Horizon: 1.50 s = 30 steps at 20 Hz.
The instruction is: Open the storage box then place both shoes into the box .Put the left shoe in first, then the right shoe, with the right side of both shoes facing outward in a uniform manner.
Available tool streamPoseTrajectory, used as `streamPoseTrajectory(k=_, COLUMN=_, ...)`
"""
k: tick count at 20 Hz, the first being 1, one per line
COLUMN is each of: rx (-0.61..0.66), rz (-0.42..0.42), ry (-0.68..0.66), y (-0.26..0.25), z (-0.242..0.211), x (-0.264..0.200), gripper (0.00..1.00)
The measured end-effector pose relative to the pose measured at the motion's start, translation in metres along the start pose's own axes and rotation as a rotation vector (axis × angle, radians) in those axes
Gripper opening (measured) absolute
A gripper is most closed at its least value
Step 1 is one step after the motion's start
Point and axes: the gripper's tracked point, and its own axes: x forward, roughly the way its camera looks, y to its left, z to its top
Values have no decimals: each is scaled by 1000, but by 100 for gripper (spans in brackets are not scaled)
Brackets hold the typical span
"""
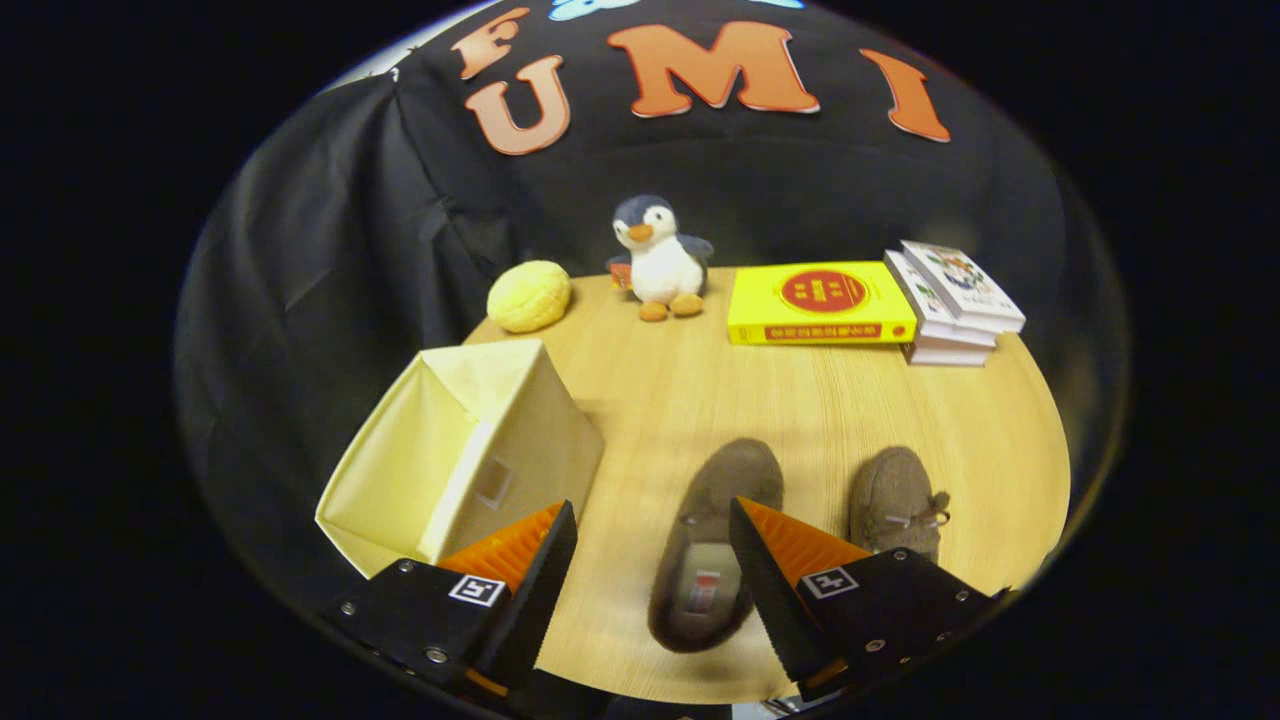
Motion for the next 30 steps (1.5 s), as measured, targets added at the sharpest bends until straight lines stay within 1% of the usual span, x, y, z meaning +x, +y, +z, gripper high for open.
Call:
streamPoseTrajectory(k=2, rx=15, rz=-31, ry=21, y=-18, z=-16, x=4, gripper=90)
streamPoseTrajectory(k=5, rx=-17, rz=-87, ry=36, y=-40, z=-31, x=15, gripper=85)
streamPoseTrajectory(k=9, rx=-61, rz=-107, ry=103, y=-55, z=-52, x=38, gripper=76)
streamPoseTrajectory(k=12, rx=-81, rz=-145, ry=69, y=-67, z=-42, x=55, gripper=68)
streamPoseTrajectory(k=13, rx=-89, rz=-160, ry=50, y=-71, z=-37, x=62, gripper=63)
streamPoseTrajectory(k=14, rx=-99, rz=-170, ry=43, y=-73, z=-35, x=67, gripper=60)
streamPoseTrajectory(k=15, rx=-103, rz=-179, ry=43, y=-74, z=-35, x=72, gripper=53)
streamPoseTrajectory(k=16, rx=-102, rz=-191, ry=34, y=-74, z=-35, x=76, gripper=52)
streamPoseTrajectory(k=17, rx=-108, rz=-207, ry=21, y=-75, z=-35, x=79, gripper=48)
streamPoseTrajectory(k=19, rx=-140, rz=-255, ry=-3, y=-79, z=-35, x=84, gripper=44)
streamPoseTrajectory(k=20, rx=-150, rz=-263, ry=0, y=-80, z=-38, x=87, gripper=42)
streamPoseTrajectory(k=21, rx=-148, rz=-260, ry=-1, y=-78, z=-37, x=87, gripper=33)
streamPoseTrajectory(k=22, rx=-143, rz=-273, ry=-9, y=-82, z=-33, x=87, gripper=29)
streamPoseTrajectory(k=23, rx=-126, rz=-267, ry=-6, y=-82, z=-32, x=86, gripper=16)
streamPoseTrajectory(k=25, rx=-89, rz=-260, ry=-9, y=-80, z=-31, x=78, gripper=5)
streamPoseTrajectory(k=27, rx=-71, rz=-261, ry=-16, y=-74, z=-26, x=65, gripper=4)
streamPoseTrajectory(k=30, rx=-5, rz=-230, ry=-6, y=-51, z=-13, x=40, gripper=3)
